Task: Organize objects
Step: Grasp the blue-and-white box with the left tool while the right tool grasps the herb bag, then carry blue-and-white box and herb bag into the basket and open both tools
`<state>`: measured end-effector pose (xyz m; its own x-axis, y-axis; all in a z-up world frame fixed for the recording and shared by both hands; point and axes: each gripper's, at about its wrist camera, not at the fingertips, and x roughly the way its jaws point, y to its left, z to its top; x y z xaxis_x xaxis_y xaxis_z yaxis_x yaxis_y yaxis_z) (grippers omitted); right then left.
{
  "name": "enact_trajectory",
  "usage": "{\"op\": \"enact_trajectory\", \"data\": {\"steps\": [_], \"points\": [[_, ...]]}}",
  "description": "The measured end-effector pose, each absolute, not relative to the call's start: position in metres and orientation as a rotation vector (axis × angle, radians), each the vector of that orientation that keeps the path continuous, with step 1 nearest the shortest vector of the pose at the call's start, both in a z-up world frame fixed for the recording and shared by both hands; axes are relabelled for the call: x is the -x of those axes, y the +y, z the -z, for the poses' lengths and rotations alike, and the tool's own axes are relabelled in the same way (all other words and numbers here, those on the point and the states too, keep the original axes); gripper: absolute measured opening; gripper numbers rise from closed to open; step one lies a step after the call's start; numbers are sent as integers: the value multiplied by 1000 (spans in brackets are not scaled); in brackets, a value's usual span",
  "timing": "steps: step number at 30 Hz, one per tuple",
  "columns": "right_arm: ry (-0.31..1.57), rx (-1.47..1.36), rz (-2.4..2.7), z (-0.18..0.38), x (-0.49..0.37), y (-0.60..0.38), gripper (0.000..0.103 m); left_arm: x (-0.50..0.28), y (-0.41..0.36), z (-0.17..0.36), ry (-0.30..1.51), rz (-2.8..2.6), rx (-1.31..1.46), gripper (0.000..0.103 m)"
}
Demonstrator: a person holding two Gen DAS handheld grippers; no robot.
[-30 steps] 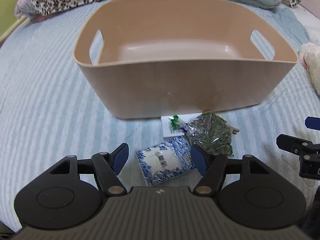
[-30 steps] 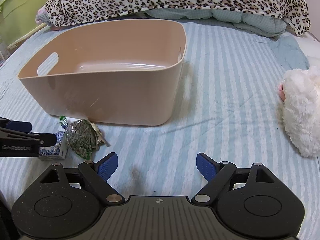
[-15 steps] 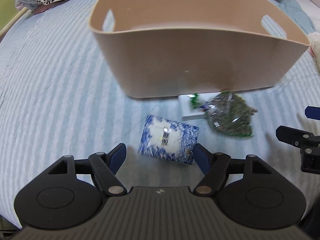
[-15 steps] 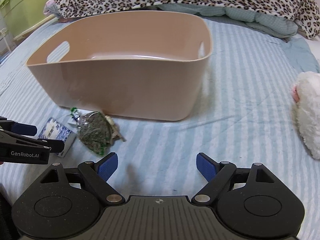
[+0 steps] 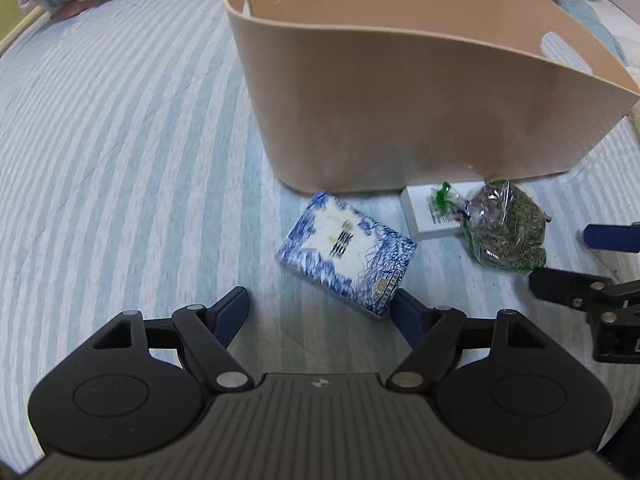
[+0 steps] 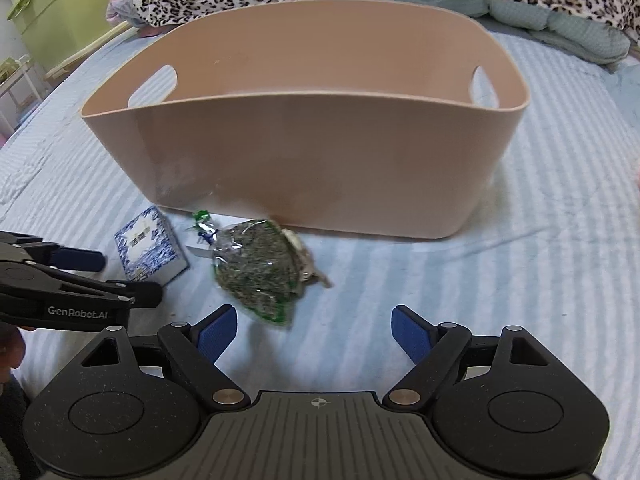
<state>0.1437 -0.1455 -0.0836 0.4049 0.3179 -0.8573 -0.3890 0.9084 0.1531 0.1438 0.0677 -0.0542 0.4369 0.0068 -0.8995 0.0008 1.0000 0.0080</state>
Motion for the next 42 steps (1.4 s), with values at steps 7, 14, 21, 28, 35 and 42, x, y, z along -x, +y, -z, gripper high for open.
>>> {"op": "enact_trajectory", "data": {"steps": [7,14,21,28,35,42], "points": [[1090,37,-450,88,-150,-135,81,-151,73,58,1044,77,-48,79],[1088,26,-440,89,-151,-127,61,-159,81,55,1026,81,20,67],[1066,23,-445,87,-143,-132,18,-152,82,49,1047,87,43,65],[1041,34,-460,85,-134,-140,12,-133,77,50,1049,94,46,65],[957,114,-491,69,-116,-147,8,-118,86,42,1039,72,77,65],[902,135,-498,54,-111,-152,7,-114,79,36,1015,70,83,65]]}}
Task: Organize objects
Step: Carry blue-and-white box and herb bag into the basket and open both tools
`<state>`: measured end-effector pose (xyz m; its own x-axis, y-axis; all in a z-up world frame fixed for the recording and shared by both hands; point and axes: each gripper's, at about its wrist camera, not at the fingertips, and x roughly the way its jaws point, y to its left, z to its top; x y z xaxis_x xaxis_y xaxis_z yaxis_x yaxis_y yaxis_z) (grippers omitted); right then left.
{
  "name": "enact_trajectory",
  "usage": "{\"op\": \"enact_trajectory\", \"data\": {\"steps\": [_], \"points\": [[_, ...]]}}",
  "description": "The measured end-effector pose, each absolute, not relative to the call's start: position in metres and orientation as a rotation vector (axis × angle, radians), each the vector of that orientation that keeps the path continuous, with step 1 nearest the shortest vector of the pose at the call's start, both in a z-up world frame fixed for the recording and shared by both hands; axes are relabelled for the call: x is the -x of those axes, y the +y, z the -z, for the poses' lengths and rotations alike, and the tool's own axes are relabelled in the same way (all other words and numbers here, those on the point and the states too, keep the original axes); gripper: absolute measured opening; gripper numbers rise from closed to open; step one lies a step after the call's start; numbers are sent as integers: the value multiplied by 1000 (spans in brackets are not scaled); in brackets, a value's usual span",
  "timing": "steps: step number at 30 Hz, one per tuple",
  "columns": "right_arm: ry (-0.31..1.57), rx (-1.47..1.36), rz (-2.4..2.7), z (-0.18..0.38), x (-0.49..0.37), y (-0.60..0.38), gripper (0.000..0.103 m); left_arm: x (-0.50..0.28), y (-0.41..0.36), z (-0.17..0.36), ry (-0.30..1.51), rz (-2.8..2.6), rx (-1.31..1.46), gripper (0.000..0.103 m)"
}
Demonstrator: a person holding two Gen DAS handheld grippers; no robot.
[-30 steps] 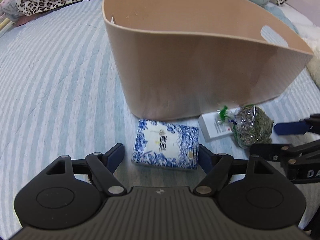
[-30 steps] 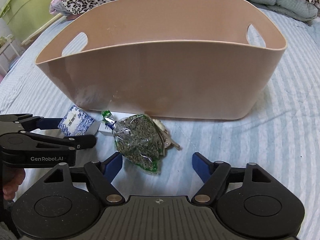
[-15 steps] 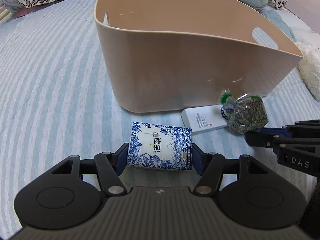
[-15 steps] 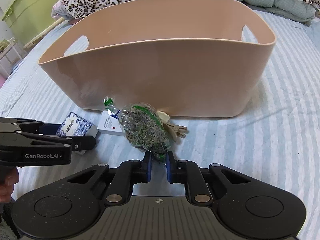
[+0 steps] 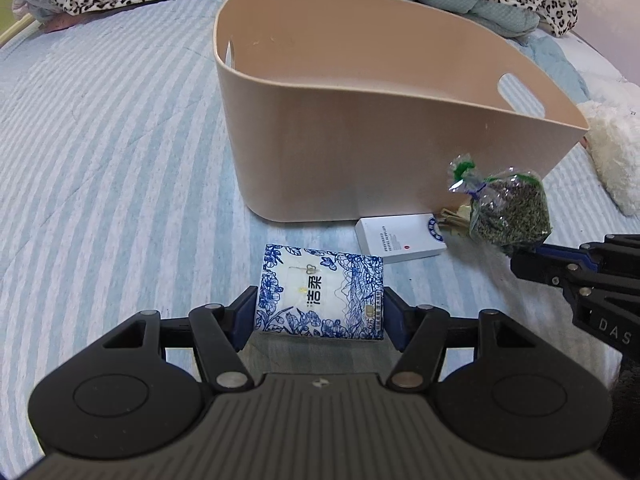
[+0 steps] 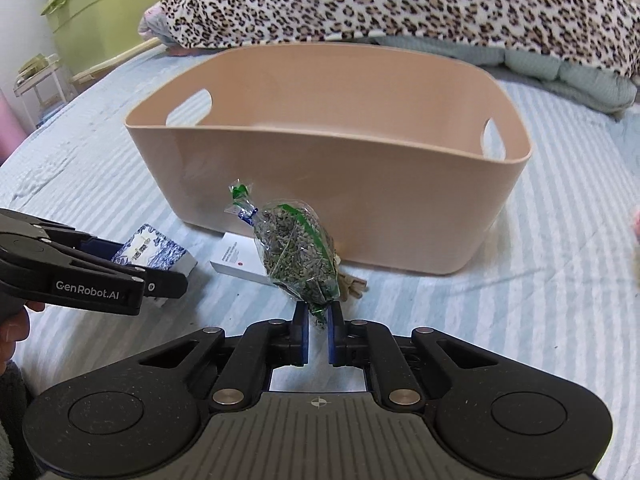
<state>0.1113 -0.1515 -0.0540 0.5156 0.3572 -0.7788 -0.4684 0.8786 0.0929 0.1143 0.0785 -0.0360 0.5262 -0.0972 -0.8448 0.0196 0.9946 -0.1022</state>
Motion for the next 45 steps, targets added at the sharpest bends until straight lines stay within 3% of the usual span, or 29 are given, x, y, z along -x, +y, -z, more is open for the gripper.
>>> {"op": "enact_trajectory", "data": {"steps": [13,22,35,43,45], "points": [[730,91,-486,-6,-111,-176,7,-108,59,-34,842,122,58,65],[661,58,-424,-28,-156,-188,7,-141,39,-73,737,103,10,65],[768,56,-367,7,-218,-183,8,-226,24,-28,871,12,48,65],[838,94,-368,26,-229,-178,9,-235,27,-5,943,-6,44,66],[837,86,-366,24,-228,-179,17,-231,26,-10,930,-10,24,67]]}}
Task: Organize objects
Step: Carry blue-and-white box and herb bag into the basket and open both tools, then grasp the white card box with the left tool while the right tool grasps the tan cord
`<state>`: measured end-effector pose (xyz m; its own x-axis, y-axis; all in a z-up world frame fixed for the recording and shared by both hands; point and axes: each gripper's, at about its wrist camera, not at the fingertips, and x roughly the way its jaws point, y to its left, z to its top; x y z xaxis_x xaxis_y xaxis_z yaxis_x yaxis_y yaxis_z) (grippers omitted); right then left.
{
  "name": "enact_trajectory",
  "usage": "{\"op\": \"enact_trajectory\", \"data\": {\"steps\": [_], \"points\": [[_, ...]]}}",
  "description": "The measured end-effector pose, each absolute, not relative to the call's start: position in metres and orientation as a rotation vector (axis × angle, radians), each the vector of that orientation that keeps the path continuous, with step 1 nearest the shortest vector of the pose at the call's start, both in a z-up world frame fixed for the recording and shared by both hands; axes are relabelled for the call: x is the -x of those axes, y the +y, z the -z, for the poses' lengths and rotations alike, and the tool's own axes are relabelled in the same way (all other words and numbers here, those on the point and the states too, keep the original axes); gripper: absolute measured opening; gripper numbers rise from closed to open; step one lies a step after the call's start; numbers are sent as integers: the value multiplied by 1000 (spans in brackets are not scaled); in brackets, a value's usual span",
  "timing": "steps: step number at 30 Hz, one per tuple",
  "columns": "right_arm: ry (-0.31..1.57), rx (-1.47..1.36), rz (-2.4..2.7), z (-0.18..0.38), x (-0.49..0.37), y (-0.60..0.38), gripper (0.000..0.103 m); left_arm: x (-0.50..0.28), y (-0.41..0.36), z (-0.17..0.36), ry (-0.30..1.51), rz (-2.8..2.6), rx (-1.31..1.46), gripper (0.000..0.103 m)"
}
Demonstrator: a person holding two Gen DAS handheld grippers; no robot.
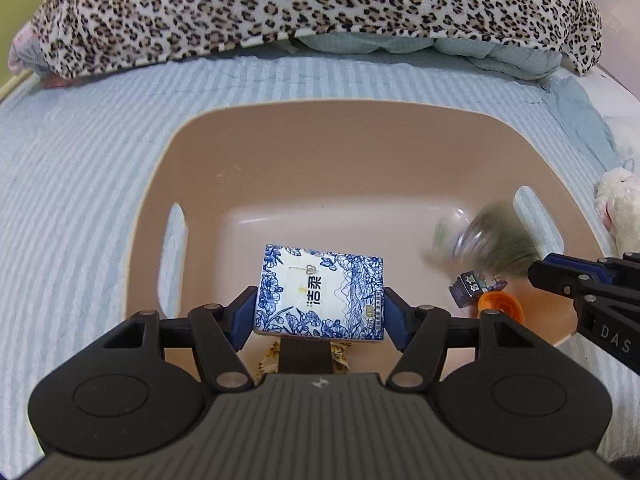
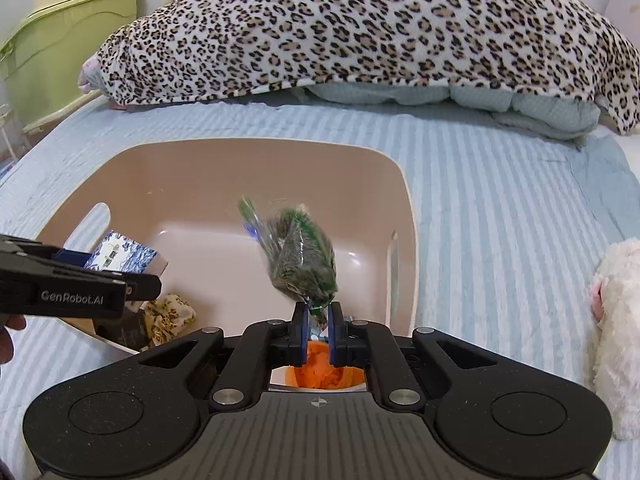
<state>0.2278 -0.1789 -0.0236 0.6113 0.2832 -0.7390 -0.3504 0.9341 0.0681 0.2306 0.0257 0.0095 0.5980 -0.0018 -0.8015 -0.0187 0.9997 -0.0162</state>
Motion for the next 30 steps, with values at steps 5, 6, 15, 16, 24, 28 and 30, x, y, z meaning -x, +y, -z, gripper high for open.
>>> {"op": "enact_trajectory", "data": {"steps": [5,6,15,16,24,28,30], "points": [[783,119,-374,9,-212,-180,61,-213,25,-34,882,-1,14,79],[777,117,-370,6,-209,-182,66,-209,26,-38,872,-5,23,79],[781,71,-382,-3,-171,-201,88,-175,36,-59,832,-52,46,85],[781,73,-382,-4,-167,-203,88,-171,38,-59,824,-61,51,85],[834,78,-360,15,-155,-208,88,-143,42,-46,849,-55,50,90],[864,93,-357,29,-153,-206,88,-139,40,-25,902,-58,38,90],[878,100,-354,35,-152,-205,88,-140,39,-14,927,-61,37,90]]}}
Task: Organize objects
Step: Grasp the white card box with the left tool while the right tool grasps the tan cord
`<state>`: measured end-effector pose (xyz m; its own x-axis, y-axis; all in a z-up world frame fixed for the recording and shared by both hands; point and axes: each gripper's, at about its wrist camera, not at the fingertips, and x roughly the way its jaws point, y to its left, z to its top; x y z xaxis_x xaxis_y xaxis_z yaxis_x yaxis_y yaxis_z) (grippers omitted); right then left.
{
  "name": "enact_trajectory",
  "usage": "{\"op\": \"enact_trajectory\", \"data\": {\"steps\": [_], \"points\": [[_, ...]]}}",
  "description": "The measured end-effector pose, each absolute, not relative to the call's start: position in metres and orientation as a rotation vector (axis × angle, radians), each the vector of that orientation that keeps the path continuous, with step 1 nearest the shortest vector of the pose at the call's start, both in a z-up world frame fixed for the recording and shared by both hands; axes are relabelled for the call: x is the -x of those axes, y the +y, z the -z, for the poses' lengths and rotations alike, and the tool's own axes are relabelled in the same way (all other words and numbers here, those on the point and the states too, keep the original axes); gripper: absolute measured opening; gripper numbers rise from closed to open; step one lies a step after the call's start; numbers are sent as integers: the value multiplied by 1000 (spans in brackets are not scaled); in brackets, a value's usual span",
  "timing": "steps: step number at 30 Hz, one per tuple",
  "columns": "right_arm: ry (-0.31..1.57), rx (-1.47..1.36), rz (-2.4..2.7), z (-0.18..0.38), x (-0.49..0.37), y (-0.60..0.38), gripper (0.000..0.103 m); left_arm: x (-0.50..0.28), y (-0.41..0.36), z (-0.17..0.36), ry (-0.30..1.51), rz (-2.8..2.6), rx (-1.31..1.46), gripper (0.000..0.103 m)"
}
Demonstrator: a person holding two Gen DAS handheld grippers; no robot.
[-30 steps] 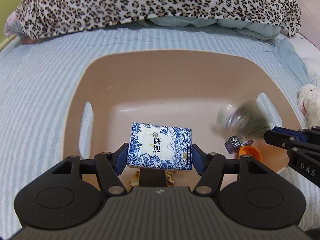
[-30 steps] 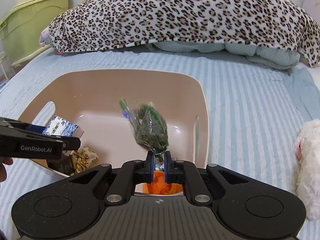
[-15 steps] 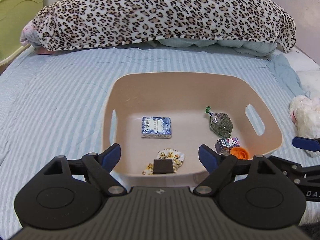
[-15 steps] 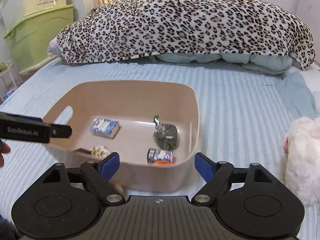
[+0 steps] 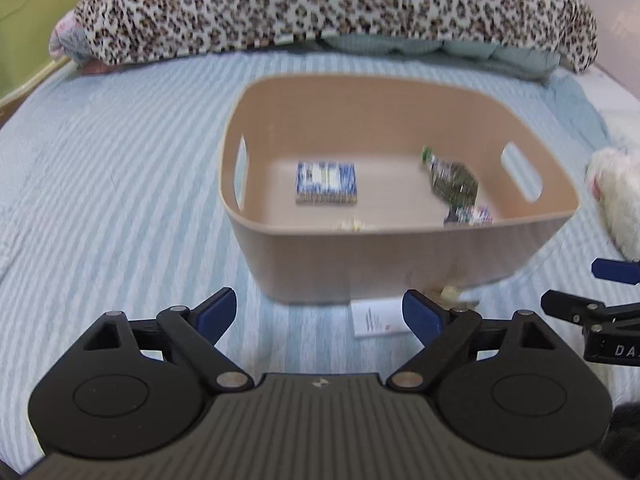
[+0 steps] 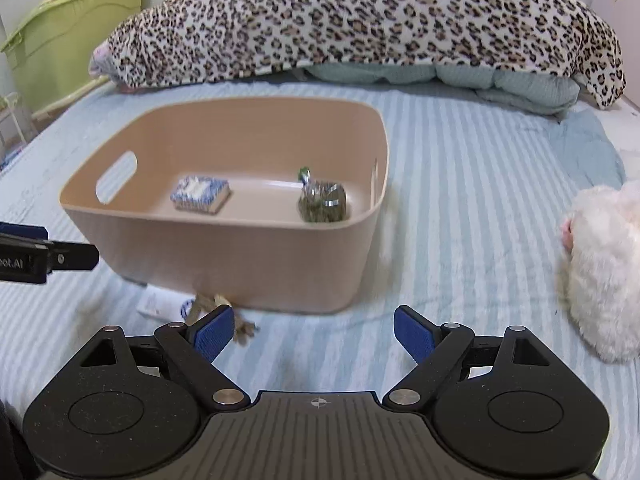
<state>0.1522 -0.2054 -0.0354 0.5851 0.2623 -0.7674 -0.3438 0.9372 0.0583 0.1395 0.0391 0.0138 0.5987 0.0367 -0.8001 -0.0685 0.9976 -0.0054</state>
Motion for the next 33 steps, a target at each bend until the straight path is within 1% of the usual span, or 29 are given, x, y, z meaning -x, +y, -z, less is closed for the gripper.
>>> {"op": "enact_trajectory", "data": {"steps": [7,19,26,33], "points": [[923,114,-349,56,-156,-208,88,-151,28,21,1000,-38,59,90],[978,129,-322,79,-164,-207,88,-179,4,54,1076,6,57,90],[1022,117,-343,85,-168,-199,88,-179,24,63,1089,-48,80,90],[1010,139,-396,90,-173,-168,88,-177,53,64,1076,-61,72,90]]}}
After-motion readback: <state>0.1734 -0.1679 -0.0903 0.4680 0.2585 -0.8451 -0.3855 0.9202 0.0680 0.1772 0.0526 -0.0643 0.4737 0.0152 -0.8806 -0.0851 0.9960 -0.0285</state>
